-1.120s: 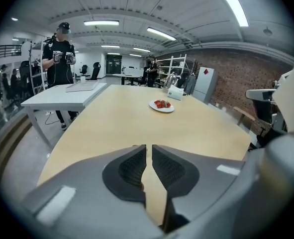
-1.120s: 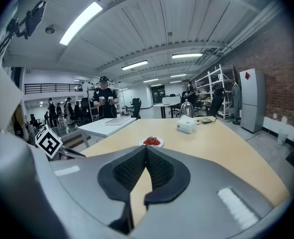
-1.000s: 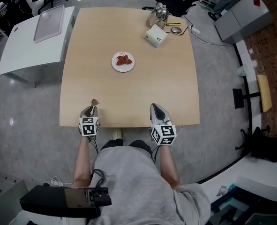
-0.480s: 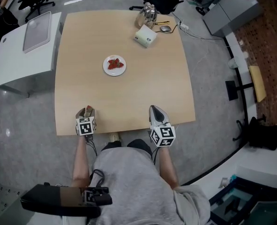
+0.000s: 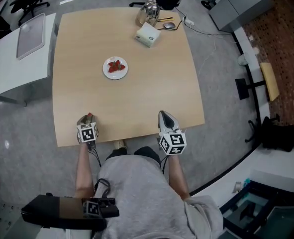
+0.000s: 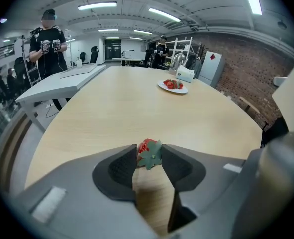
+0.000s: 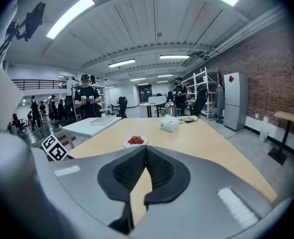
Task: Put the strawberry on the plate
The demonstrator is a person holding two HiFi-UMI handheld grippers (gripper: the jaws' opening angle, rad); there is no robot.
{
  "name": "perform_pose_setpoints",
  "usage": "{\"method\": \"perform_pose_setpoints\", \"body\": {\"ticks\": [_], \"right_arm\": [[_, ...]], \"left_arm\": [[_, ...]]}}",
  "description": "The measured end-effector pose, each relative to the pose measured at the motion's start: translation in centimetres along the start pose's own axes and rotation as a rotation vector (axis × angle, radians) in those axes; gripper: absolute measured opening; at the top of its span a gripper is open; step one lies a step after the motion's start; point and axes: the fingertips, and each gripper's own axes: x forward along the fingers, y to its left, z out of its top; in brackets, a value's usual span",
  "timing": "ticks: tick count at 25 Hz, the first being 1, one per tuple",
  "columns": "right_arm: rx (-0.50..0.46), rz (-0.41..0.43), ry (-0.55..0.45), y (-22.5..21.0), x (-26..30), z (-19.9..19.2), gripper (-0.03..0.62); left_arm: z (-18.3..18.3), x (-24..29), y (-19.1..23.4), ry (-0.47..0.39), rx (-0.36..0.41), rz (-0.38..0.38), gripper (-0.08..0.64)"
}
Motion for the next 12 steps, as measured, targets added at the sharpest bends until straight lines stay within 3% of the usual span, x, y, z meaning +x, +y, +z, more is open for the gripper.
{"method": "perform_pose_setpoints", "body": {"ticks": [12], "right_arm": [[0.008,0.023,-0.010,0.4,0.6,0.1,0.006]], "left_arm": [[1.8,-1.8,-0.7,-0.065,-0.060,-0.024,0.172]]}}
